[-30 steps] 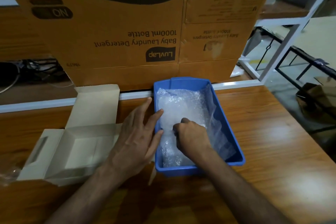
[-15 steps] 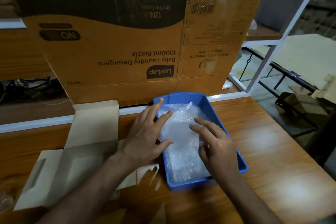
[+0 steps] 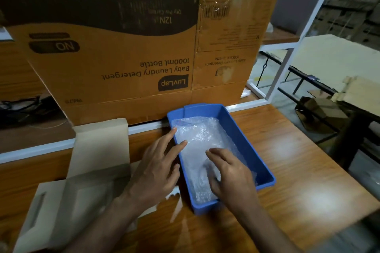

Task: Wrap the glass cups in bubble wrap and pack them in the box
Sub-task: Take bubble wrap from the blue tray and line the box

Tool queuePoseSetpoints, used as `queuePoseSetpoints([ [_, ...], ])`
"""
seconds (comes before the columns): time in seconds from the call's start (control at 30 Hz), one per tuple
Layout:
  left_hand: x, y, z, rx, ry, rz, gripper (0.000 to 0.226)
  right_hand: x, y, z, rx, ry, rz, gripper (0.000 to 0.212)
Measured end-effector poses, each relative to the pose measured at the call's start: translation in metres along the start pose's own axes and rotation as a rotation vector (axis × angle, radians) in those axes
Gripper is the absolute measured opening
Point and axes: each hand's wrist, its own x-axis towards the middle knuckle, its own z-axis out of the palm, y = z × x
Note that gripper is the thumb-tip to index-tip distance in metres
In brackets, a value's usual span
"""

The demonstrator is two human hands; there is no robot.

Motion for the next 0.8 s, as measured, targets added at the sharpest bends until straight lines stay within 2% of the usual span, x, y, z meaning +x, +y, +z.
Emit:
queuePoseSetpoints([
  [0.17,-0.003,-0.002,-0.007,-0.046,-0.004,0.023,0.076,0.004,-0.012,-0.011,0.135,0.234,-0.150,0.056],
  [0.33,0.002,-0.005,-0.017,-0.031,-0.051,-0.026,0.121,0.023,-0.039,-0.026,0.423,0.358,-0.209,0.052],
  [0.4,0.004,-0.006,-0.017,-0.030,-0.054,-0.049,0.127,0.032,-0.052,-0.028,0.498,0.424,-0.212,0.045],
  [0.5,0.003,-0.009,-0.017,-0.046,0.069,-0.119,0.115,0.045,-0.070,-0.026,0.584,0.471,-0.230,0.036],
  [0.63,-0.002,-0.025,-0.035,-0.080,0.254,-0.216,0.092,0.060,-0.091,-0.022,0.606,0.438,-0.306,0.026],
  [0.8,-0.031,-0.057,-0.060,-0.018,0.391,-0.183,0.065,0.071,-0.114,-0.010,0.688,0.304,-0.406,0.033],
])
